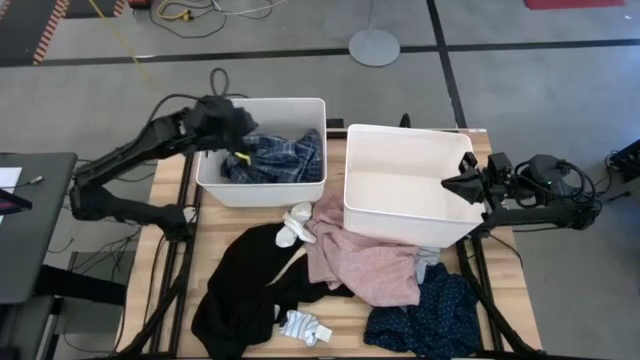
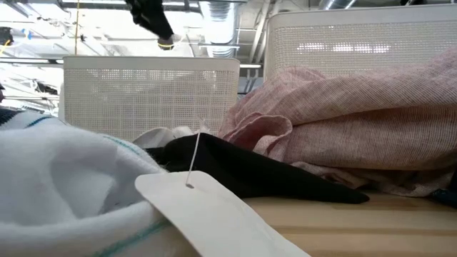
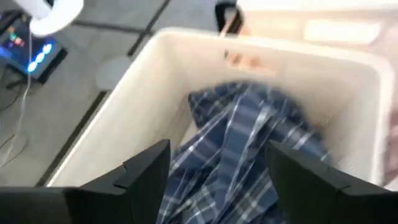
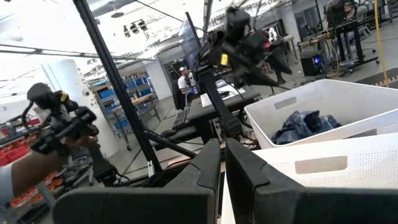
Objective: Sort clothes
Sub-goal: Put the blue pants into the left white laundry organizer, then put the black pants into the left white laundry organizer
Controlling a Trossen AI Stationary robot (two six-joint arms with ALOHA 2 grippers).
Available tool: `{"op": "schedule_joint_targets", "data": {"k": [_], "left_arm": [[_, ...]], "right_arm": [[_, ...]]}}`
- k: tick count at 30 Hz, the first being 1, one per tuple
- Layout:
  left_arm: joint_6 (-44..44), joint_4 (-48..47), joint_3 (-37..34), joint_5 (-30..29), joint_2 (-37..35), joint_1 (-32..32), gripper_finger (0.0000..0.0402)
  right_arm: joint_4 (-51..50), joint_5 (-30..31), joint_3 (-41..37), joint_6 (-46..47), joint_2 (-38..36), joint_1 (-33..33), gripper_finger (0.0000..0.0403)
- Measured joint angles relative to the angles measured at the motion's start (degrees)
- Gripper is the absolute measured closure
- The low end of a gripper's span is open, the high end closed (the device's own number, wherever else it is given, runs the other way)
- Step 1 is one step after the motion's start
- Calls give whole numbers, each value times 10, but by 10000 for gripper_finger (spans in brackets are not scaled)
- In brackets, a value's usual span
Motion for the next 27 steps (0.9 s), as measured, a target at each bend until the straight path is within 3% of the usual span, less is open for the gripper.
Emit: {"op": "schedule_joint_targets", "data": {"k": [3, 7, 12, 18, 27], "left_arm": [[-10, 16, 0, 42, -35, -7, 144], [-24, 28, 0, 149, -81, -27, 144], [-58, 26, 0, 246, -122, -84, 144], [-89, 8, 0, 255, -135, -190, 145], [-138, -21, -54, 197, -125, -323, 145]], "right_arm": [[0, 0, 0, 0, 0, 0, 358], [0, 0, 0, 0, 0, 0, 358], [0, 0, 0, 0, 0, 0, 358], [0, 0, 0, 0, 0, 0, 358], [0, 0, 0, 0, 0, 0, 358]]}}
